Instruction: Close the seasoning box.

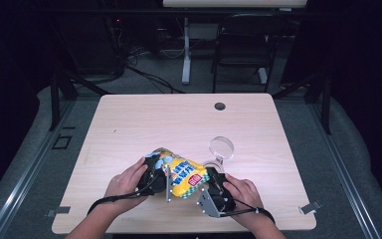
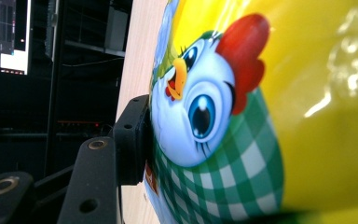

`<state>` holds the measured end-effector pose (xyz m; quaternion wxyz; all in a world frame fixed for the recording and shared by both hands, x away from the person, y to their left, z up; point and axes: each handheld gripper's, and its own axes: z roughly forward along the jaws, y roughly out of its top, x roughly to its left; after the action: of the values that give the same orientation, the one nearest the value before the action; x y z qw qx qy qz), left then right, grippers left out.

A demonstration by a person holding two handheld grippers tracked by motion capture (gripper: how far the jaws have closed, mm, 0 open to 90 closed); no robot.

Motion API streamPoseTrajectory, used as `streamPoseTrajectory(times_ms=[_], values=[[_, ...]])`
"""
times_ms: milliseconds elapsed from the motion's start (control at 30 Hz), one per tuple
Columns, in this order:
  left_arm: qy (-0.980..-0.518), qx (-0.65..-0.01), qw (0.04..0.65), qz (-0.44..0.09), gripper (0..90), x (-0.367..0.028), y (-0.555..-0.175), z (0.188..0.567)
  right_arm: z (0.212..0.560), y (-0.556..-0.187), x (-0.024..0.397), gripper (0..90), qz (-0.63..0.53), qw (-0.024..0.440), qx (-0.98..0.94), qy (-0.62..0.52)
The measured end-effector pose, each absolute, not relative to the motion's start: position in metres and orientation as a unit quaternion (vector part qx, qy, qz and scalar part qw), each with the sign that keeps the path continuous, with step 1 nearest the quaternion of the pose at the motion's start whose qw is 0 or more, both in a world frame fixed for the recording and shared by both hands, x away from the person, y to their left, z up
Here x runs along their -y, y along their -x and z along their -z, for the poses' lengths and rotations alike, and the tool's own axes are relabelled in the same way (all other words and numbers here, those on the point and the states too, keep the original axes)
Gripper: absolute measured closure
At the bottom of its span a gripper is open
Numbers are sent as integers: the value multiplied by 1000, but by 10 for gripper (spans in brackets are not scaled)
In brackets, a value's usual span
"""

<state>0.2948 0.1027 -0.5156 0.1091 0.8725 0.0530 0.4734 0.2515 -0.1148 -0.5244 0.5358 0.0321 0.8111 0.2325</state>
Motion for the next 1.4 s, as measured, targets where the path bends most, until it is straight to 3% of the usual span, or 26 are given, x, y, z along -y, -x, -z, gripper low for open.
streamPoseTrajectory(times_ms=[1400], values=[[-863, -16, 59, -501, 507, -101, -298, 498, 529, -255, 111, 715, -268, 540, -795, -72]])
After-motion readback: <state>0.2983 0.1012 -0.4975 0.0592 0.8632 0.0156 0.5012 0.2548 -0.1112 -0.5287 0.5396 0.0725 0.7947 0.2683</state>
